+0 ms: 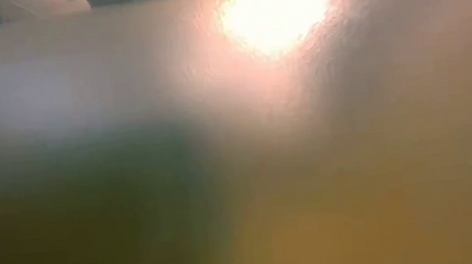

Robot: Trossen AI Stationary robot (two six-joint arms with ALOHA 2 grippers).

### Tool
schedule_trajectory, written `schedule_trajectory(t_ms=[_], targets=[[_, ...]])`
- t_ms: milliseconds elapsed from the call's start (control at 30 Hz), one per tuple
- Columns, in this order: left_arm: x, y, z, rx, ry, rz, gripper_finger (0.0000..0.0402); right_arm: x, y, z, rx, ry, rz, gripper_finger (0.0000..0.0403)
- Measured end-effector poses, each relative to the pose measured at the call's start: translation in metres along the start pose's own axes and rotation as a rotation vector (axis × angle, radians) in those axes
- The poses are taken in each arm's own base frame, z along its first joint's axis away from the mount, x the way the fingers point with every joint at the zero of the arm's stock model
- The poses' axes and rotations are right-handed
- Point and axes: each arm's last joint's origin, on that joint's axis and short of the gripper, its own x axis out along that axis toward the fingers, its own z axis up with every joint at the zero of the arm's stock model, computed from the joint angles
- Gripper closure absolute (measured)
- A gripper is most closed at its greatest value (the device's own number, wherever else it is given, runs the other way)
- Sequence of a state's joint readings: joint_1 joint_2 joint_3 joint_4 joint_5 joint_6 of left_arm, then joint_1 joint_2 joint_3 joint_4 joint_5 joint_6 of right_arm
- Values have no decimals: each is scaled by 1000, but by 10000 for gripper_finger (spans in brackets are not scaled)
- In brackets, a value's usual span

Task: Roll microfiber towels into tight, uniform cylinder then place into a basket
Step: Fold the green towel

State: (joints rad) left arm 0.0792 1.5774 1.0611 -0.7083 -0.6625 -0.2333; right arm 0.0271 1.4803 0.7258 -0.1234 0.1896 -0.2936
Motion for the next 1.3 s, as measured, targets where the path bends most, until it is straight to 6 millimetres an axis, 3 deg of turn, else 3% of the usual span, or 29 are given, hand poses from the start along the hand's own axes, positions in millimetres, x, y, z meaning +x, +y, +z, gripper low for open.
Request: schedule_trajectory(t_ms=[533,1000,1300], targets=[[76,0,-4,37,180,109,401,6,-49,-22,-273,8,59,403],[87,15,12,47,72,131,401,11,-86,-42,-340,32,10,402],[91,22,20,-17,10,144,401,12,-107,-55,-292,56,-44,402]])
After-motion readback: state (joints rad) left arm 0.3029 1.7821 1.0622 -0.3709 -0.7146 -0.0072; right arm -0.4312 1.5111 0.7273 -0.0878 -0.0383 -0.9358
